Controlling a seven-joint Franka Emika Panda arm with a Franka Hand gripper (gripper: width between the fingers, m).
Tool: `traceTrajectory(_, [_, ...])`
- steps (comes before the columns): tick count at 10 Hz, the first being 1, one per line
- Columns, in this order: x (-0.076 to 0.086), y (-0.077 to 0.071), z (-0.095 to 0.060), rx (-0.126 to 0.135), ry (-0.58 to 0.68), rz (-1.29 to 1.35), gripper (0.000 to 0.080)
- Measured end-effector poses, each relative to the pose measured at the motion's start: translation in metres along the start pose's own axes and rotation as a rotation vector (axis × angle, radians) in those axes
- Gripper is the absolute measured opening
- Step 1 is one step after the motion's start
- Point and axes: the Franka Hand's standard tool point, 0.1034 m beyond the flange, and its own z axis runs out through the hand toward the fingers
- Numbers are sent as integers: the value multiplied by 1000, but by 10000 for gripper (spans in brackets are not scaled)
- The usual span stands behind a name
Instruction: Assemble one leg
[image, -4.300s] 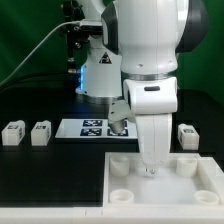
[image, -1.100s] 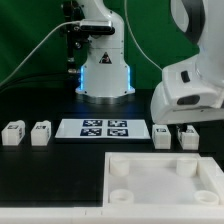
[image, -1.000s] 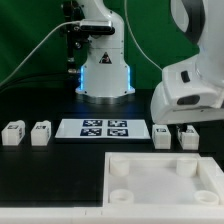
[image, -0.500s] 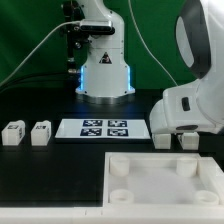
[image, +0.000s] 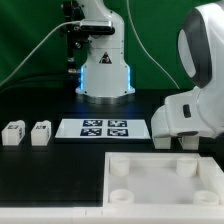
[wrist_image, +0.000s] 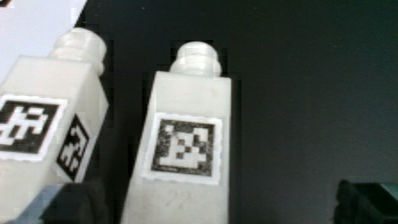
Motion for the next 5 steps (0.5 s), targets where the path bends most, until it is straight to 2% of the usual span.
traceTrajectory(3, [1, 3, 5, 0, 3, -9, 648])
traceTrajectory(4, [1, 3, 5, 0, 3, -9, 526])
traceTrajectory(5, [1, 3, 5, 0, 3, -9, 526])
